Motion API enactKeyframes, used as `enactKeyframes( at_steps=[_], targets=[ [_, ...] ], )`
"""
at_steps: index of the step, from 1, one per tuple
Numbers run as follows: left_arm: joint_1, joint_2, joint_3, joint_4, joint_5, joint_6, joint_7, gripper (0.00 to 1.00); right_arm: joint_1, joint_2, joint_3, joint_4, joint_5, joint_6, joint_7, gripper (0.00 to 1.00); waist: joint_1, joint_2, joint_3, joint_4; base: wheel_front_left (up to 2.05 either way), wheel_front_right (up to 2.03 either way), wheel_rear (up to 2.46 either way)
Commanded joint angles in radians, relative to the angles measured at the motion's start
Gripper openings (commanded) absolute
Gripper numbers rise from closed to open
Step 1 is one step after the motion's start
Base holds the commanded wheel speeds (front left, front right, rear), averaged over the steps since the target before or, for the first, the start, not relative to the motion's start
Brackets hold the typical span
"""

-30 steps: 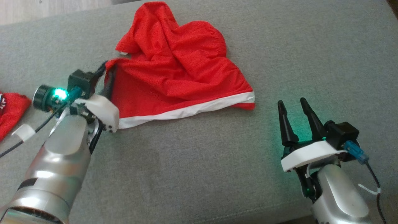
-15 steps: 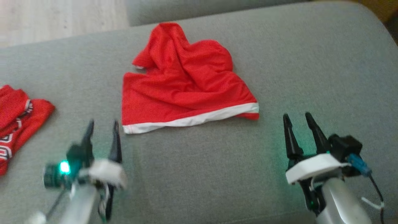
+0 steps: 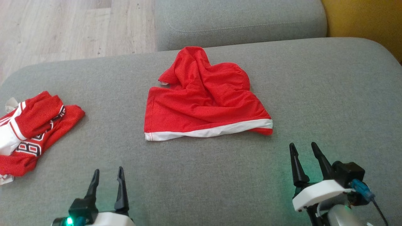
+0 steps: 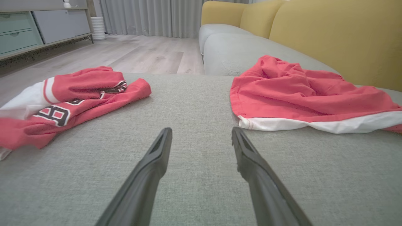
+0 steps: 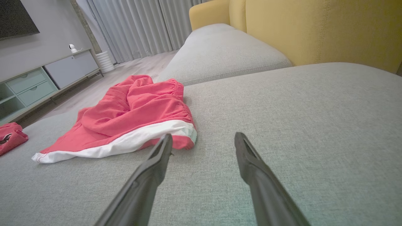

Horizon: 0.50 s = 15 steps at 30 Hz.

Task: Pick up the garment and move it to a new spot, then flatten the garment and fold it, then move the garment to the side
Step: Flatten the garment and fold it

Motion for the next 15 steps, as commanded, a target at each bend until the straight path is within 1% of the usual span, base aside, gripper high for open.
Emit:
enactKeyframes(
  at_steps=[1, 7, 9, 15],
  targets=[
    [-0.033, -0.006, 0.039, -0.031, 0.015, -0.012, -0.009, 1.00, -0.023, 0.000, 0.021, -0.024, -0.010, -0.001, -0.006, 1.00, 0.0003, -0.0001, 0.001, 0.002, 0.00, 0.00, 0.00],
    [-0.055, -0.015, 0.057, -0.024, 0.036, -0.036, -0.009, 1.00, -0.036, 0.000, 0.030, -0.028, -0.012, -0.001, -0.006, 1.00, 0.0003, -0.0001, 0.023, -0.008, 0.00, 0.00, 0.00],
    [-0.083, -0.016, 0.057, -0.016, 0.037, -0.053, -0.009, 1.00, -0.048, 0.000, 0.038, -0.038, -0.012, -0.001, -0.006, 1.00, 0.0003, -0.0001, 0.050, -0.013, 0.00, 0.00, 0.00],
    [-0.177, -0.017, 0.018, 0.042, -0.021, -0.087, -0.009, 1.00, -0.079, 0.000, 0.056, -0.041, -0.015, -0.001, -0.006, 1.00, 0.0003, -0.0001, 0.101, -0.023, 0.00, 0.00, 0.00]
  ],
)
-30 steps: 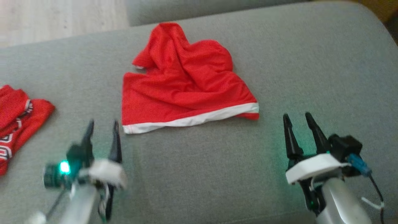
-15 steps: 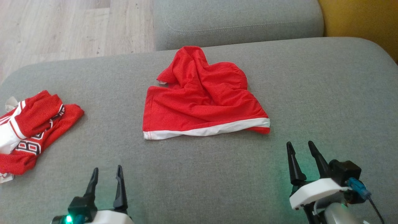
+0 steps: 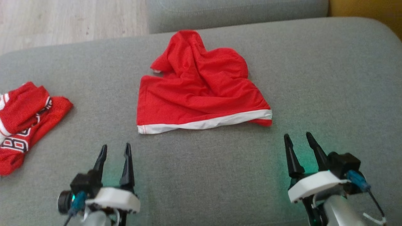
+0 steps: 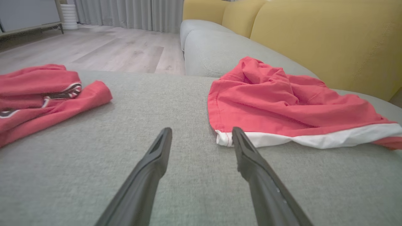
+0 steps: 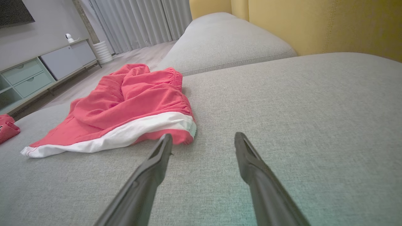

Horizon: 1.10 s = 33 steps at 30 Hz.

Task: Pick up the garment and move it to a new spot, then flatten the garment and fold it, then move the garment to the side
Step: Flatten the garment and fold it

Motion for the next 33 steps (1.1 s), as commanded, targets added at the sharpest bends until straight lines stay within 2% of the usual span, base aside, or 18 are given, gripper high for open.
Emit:
enactKeyframes(
  at_steps=[1, 12, 23, 26, 27, 28, 29, 30, 31, 33],
  targets=[
    [-0.067, 0.001, 0.013, 0.004, -0.020, -0.011, -0.009, 1.00, -0.051, 0.000, 0.033, -0.032, -0.008, -0.001, -0.006, 1.00, -0.0001, 0.0000, 0.026, -0.009, 0.00, 0.00, 0.00],
    [-0.241, 0.001, -0.027, 0.176, -0.058, -0.054, -0.009, 1.00, -0.120, 0.000, 0.065, -0.039, -0.012, -0.001, -0.006, 1.00, -0.0001, 0.0000, 0.122, -0.061, 0.00, 0.00, 0.00],
    [-0.295, 0.001, -0.005, 0.294, -0.112, -0.063, -0.010, 1.00, -0.128, 0.000, 0.062, -0.037, -0.017, -0.001, -0.006, 1.00, -0.0001, 0.0000, 0.153, -0.086, 0.00, 0.00, 0.00],
    [-0.302, 0.001, -0.030, 0.307, -0.130, -0.064, -0.010, 1.00, -0.130, 0.000, 0.062, -0.036, -0.015, -0.001, -0.006, 1.00, -0.0001, 0.0000, 0.156, -0.089, 0.00, 0.00, 0.00],
    [-0.305, 0.001, -0.035, 0.313, -0.137, -0.064, -0.010, 0.93, -0.130, 0.000, 0.062, -0.036, -0.015, -0.001, -0.006, 1.00, -0.0001, 0.0000, 0.157, -0.090, 0.00, 0.00, 0.00],
    [-0.308, 0.001, -0.043, 0.323, -0.140, -0.064, -0.010, 0.75, -0.131, 0.000, 0.063, -0.036, -0.015, -0.001, -0.006, 1.00, -0.0001, 0.0000, 0.157, -0.090, 0.00, 0.00, 0.00],
    [-0.312, 0.001, -0.051, 0.336, -0.145, -0.064, -0.010, 0.36, -0.132, 0.000, 0.064, -0.036, -0.014, -0.001, -0.006, 1.00, -0.0001, 0.0000, 0.158, -0.091, 0.00, 0.00, 0.00],
    [-0.316, 0.001, -0.055, 0.349, -0.151, -0.064, -0.010, 0.06, -0.133, 0.000, 0.064, -0.035, -0.013, -0.001, -0.006, 1.00, -0.0001, 0.0000, 0.158, -0.092, 0.00, 0.00, 0.00],
    [-0.320, 0.001, -0.059, 0.359, -0.156, -0.064, -0.010, 0.00, -0.134, 0.000, 0.064, -0.035, -0.012, -0.001, -0.006, 1.00, -0.0001, 0.0000, 0.158, -0.092, 0.00, 0.00, 0.00],
    [-0.326, 0.001, -0.070, 0.375, -0.168, -0.064, -0.010, 0.00, -0.135, 0.000, 0.062, -0.035, -0.010, -0.001, -0.006, 1.00, -0.0001, 0.0000, 0.156, -0.090, 0.00, 0.00, 0.00]
  ],
)
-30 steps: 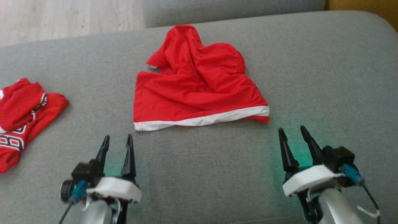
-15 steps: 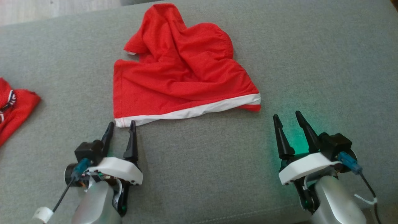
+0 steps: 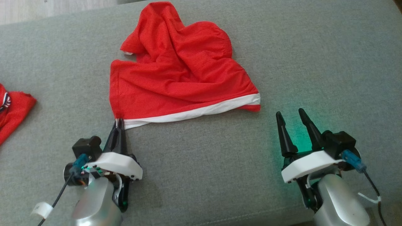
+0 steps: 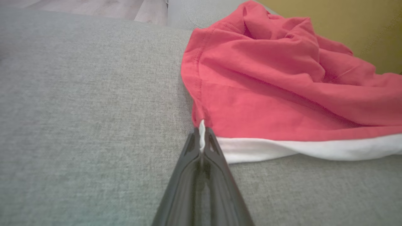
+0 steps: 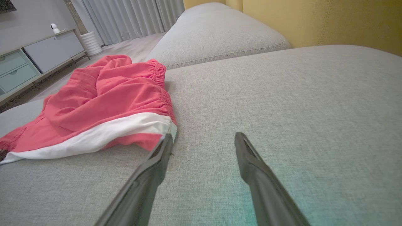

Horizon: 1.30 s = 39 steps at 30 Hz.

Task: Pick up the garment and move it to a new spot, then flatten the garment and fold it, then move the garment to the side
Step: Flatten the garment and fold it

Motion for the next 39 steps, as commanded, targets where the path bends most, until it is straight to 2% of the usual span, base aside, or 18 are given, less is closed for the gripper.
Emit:
enactKeyframes(
  at_steps=[1, 6, 11, 16, 26, 39],
  targets=[
    [-0.012, 0.006, 0.015, 0.007, -0.011, -0.006, 0.004, 0.00, -0.023, 0.000, 0.017, -0.027, -0.001, -0.001, -0.006, 1.00, 0.0001, -0.0001, -0.002, 0.003, 0.00, 0.00, 0.00],
    [0.018, 0.015, 0.076, -0.045, -0.001, -0.006, 0.004, 0.00, -0.012, 0.000, 0.018, -0.034, 0.027, -0.001, -0.006, 1.00, 0.0001, -0.0001, -0.021, 0.030, 0.00, 0.00, 0.00],
    [0.082, 0.012, 0.151, -0.096, 0.058, -0.006, 0.004, 0.00, -0.007, 0.000, 0.060, -0.039, 0.095, -0.001, -0.006, 1.00, 0.0001, -0.0001, -0.028, 0.064, 0.00, 0.00, 0.00],
    [0.097, 0.008, 0.179, -0.105, 0.087, -0.006, 0.004, 0.00, -0.025, 0.000, 0.119, -0.024, 0.144, -0.001, -0.006, 1.00, 0.0001, -0.0001, -0.020, 0.082, 0.00, 0.00, 0.00],
    [0.086, 0.006, 0.181, -0.092, 0.106, -0.006, 0.004, 0.00, -0.114, 0.000, 0.174, 0.069, 0.189, -0.001, -0.006, 1.00, 0.0001, -0.0001, 0.006, 0.100, 0.00, 0.00, 0.00],
    [0.063, 0.006, 0.151, -0.074, 0.090, -0.006, 0.004, 0.00, -0.198, 0.000, 0.224, 0.232, 0.141, -0.001, -0.006, 1.00, 0.0001, -0.0001, 0.036, 0.136, 0.00, 0.00, 0.00]
  ],
)
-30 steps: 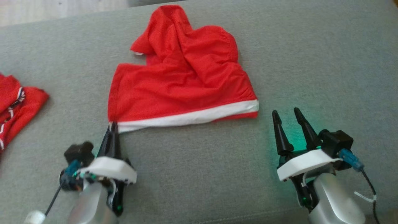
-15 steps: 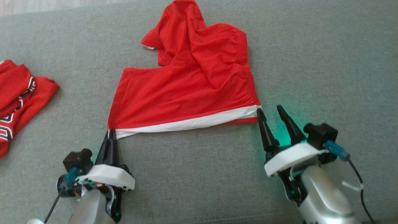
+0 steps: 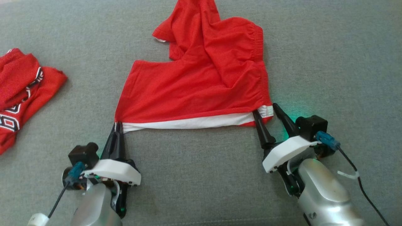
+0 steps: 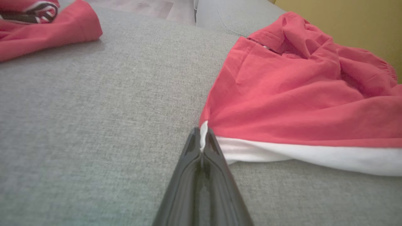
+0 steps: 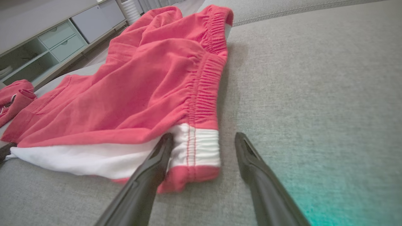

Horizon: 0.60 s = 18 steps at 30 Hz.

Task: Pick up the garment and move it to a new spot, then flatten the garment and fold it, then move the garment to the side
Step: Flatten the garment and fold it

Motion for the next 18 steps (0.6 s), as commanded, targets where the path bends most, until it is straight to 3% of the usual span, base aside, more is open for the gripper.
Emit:
enactKeyframes(
  at_steps=[1, 7, 11, 12, 15, 18],
  targets=[
    [-0.005, 0.025, 0.027, 0.006, -0.010, 0.002, 0.003, 0.00, -0.014, 0.002, 0.025, -0.009, -0.008, -0.001, -0.006, 1.00, 0.0000, -0.0001, 0.002, 0.003, 0.00, 0.00, 0.00],
    [-0.006, 0.025, 0.028, 0.008, -0.012, 0.002, 0.003, 0.00, -0.006, 0.002, 0.044, -0.020, 0.000, -0.001, -0.006, 1.00, 0.0000, -0.0001, 0.004, 0.007, 0.00, 0.00, 0.00],
    [-0.004, 0.025, 0.033, 0.011, -0.012, 0.002, 0.003, 0.00, 0.012, 0.002, 0.056, -0.047, 0.004, -0.001, -0.006, 0.91, 0.0000, -0.0001, 0.002, 0.001, 0.00, 0.00, 0.00],
    [-0.003, 0.025, 0.034, 0.011, -0.012, 0.002, 0.003, 0.00, 0.016, 0.002, 0.058, -0.052, 0.003, -0.001, -0.006, 0.85, 0.0000, -0.0001, 0.001, -0.001, 0.00, 0.00, 0.00],
    [-0.001, 0.025, 0.034, 0.012, -0.013, 0.002, 0.003, 0.00, 0.032, 0.002, 0.059, -0.075, 0.002, -0.001, -0.006, 0.49, 0.0000, -0.0001, -0.001, -0.009, 0.00, 0.00, 0.00],
    [0.000, 0.025, 0.035, 0.012, -0.012, 0.002, 0.003, 0.00, 0.041, 0.002, 0.045, -0.092, -0.003, -0.001, -0.006, 0.48, 0.0000, -0.0001, -0.003, -0.013, 0.00, 0.00, 0.00]
  ],
)
